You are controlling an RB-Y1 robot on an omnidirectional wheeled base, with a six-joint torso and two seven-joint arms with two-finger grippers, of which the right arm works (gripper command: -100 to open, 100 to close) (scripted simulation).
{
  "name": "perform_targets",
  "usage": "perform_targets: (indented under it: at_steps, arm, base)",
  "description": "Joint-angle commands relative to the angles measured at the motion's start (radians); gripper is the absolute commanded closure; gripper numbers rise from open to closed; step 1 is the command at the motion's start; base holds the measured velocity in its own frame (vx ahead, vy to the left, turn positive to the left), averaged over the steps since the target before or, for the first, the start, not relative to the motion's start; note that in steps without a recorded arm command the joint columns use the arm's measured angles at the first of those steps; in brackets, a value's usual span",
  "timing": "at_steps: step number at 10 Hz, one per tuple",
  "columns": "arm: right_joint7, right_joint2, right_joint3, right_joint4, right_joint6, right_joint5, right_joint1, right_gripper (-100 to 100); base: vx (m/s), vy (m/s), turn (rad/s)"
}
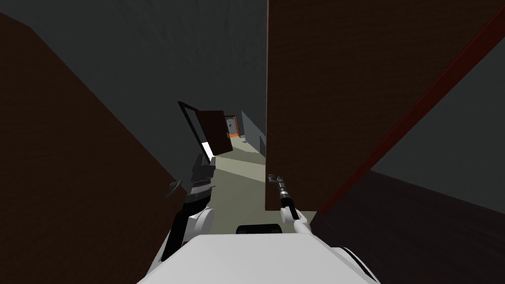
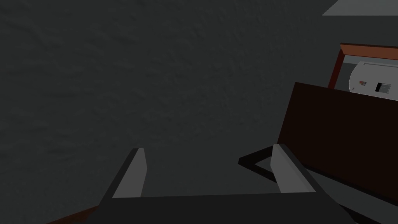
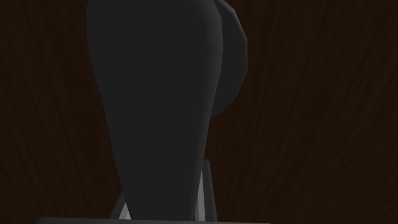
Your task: Push the door open
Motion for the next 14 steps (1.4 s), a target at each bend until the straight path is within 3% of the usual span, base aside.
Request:
perform_targets:
  at_steps: [1,2,12,14]
  arm:
    - [0.000,0.000,0.000,0.000,0.000,0.000,0.000,100]
    - [0.005,-0.015,-0.017,-0.003,0.000,-0.010,0.001,100]
    - [0.032,-0.049,-0.092,0.001,-0.003,-0.057,0.003,100]
    - [0.043,-0.056,-0.124,0.002,-0.004,-0.077,0.005,100]
  base:
    - [0.069,0.026,-0.052]
    - [0.113,0.021,-0.059]
    - [0.181,0.053,-0.040]
    - [0.209,0.064,-0.066]
